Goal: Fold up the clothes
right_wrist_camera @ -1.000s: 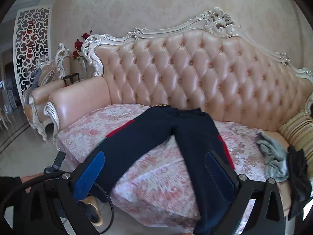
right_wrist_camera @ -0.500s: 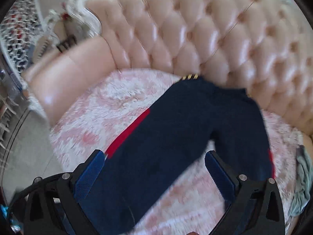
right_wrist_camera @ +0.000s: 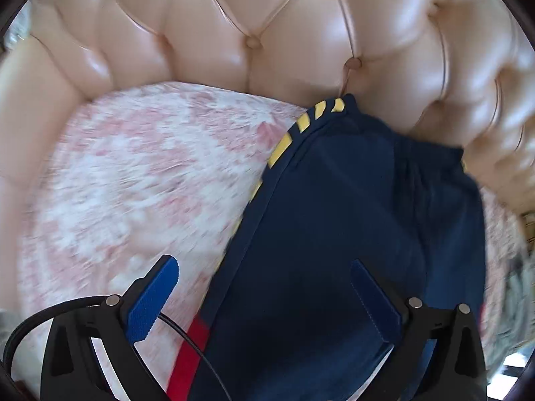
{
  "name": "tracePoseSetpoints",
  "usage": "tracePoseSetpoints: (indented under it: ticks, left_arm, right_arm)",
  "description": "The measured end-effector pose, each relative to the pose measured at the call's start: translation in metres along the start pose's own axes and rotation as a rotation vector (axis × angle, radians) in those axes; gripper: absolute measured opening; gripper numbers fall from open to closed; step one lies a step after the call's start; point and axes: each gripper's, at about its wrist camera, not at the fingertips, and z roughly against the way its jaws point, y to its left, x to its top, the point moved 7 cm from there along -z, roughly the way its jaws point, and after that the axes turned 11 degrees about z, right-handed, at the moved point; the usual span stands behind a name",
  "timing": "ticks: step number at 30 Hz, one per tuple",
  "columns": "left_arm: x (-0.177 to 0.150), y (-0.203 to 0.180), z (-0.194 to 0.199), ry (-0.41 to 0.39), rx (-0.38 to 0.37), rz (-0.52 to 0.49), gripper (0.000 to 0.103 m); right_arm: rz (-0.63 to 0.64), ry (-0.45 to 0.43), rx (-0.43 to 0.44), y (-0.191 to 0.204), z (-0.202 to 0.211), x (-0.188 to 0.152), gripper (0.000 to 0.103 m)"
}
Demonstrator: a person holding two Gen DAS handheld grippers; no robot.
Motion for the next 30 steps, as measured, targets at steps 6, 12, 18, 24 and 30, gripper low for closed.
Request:
tracePoseSetpoints:
  ticks: [6, 12, 18, 24, 30]
  left_arm:
    - [0.003, -0.001, 0.006, -0.022, -0.023, -0.010, 0.016]
    - [0.004, -0.002, 0.011, -0.038, -0.014, -0.034, 0.016]
    - [0.003, -0.005, 0.011, -0.041, -0.007, -0.053, 0.016]
    - [0.004, -0.028, 0.015, -0.041, -0.035, -0.124, 0.016]
    - [-0.006, -0.095, 0.004, 0.041, -0.146, -0.269, 0.000]
  right_arm:
    - [0.029, 0.077, -0.118, -0.006, -0.028, 0.013, 0.103]
    - [0.039, 0.105, -0.157, -0.002, -0.047, 0.011, 0.057]
    - [0.063, 0.102, -0.144, 0.004, -0.045, 0.007, 0.034]
    - [0.026, 0.017, -0.082, -0.013, -0.003, 0.001, 0.008]
    - [0.003, -0.058, -0.044, -0.064, 0.072, -0.022, 0.008]
